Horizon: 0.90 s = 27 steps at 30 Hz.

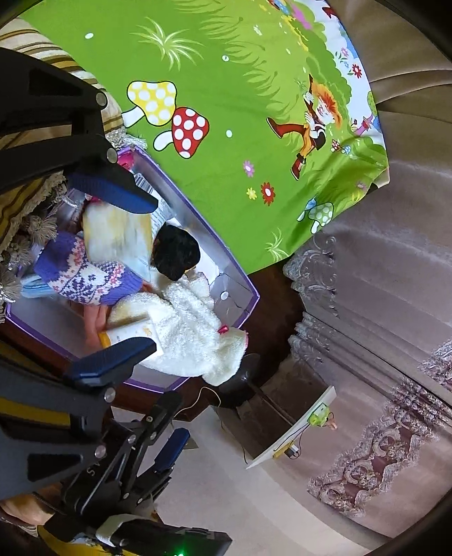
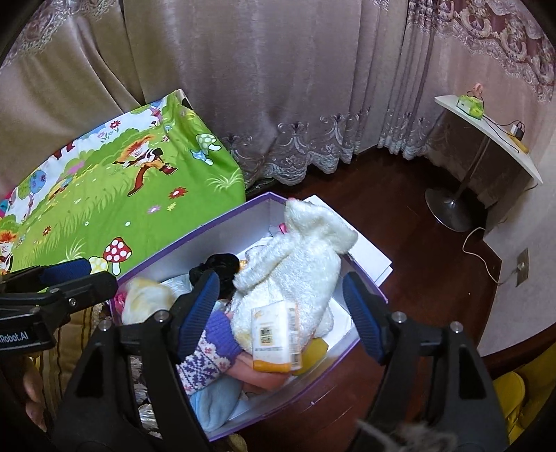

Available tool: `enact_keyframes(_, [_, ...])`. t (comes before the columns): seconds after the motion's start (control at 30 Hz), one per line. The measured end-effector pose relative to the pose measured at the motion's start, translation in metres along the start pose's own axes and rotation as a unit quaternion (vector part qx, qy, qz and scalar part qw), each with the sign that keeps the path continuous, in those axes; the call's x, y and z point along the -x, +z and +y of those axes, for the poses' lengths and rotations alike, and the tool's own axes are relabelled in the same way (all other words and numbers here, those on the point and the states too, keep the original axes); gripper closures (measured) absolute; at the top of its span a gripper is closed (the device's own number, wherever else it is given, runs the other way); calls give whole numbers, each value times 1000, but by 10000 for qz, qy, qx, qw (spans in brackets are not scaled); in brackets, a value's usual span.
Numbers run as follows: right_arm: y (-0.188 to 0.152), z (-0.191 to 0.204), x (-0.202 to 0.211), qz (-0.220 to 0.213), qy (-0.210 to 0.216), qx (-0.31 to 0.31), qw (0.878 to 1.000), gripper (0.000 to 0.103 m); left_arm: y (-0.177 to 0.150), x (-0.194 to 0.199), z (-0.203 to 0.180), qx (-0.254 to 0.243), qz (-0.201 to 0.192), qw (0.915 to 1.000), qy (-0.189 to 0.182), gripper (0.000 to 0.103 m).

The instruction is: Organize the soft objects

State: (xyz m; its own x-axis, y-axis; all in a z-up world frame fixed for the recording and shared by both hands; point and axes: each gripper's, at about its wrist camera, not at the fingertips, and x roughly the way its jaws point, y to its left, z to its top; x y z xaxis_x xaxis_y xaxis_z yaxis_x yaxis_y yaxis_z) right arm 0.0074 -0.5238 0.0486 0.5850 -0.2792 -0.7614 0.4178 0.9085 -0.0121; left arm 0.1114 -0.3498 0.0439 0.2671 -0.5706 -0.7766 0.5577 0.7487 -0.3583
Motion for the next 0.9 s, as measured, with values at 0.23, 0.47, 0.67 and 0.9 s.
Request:
enact_keyframes(0.23, [-7,-1,11,-34,-22,-9,10000,25,-17,21,0,-78,-35,10000,-9,29])
enact_keyframes(0.47, [-26,-5,29,-52,-109,-56,9999,23,-52,44,-3,16,-98,9999,-127,27])
enact_keyframes(0.67, [-40,-5,41,-68,-195,35,9998,23,-71,50,-4,150,-16,9998,-146,18])
enact_keyframes(0.9, [-46,-8,44,-45,-224,7,9997,23,-77,51,-6,74,-16,9999,-118,10])
